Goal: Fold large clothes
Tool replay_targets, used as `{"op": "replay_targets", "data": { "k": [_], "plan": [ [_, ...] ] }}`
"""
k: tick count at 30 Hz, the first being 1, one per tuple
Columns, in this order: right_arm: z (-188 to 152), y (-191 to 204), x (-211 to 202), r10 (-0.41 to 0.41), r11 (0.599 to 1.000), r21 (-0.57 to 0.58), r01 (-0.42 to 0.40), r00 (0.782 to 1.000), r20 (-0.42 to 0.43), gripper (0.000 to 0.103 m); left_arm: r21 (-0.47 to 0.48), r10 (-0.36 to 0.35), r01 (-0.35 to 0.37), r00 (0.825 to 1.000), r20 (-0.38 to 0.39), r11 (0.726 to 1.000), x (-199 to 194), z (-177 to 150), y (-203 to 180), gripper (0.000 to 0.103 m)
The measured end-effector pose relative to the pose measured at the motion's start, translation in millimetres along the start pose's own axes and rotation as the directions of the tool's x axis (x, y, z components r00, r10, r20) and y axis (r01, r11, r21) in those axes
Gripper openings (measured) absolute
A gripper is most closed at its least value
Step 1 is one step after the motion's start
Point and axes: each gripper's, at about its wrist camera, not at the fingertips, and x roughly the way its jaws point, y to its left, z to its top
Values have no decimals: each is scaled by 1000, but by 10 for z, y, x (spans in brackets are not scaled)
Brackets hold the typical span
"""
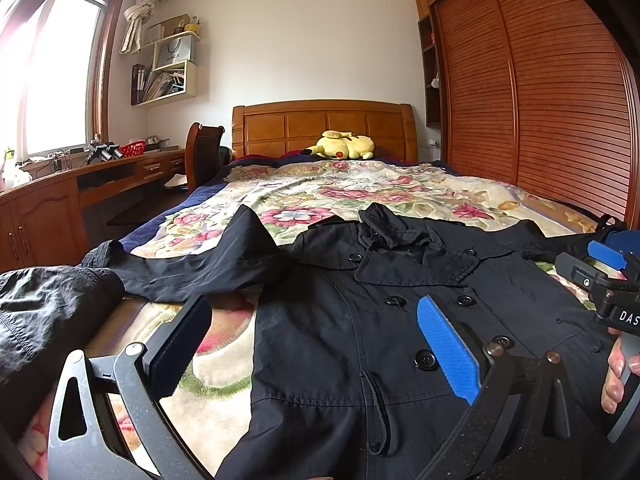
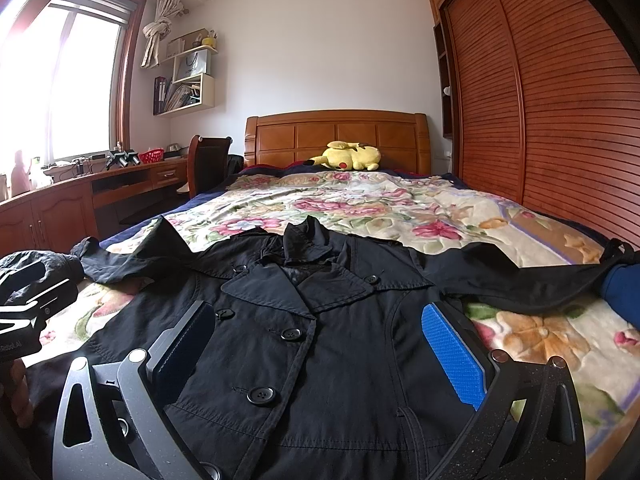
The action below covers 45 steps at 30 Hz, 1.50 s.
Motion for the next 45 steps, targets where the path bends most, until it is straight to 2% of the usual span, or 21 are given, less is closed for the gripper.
{"op": "replay_targets", "data": {
  "k": [33,42,45],
  "plan": [
    [-2,5,-11,4,1000,6,-4,1000,-1,103,-1,-1,1,1000,0,1000,-2,-4,1,103],
    [34,61,-18,19,1000,-6,-19,1000,-7,103,-33,-31,30,999,-42,999,55,111,91,103],
    [67,104,12,39,999,-7,-40,999,-37,103,-16,-16,15,998,-62,1000,99,175,166,103]
  ]
}}
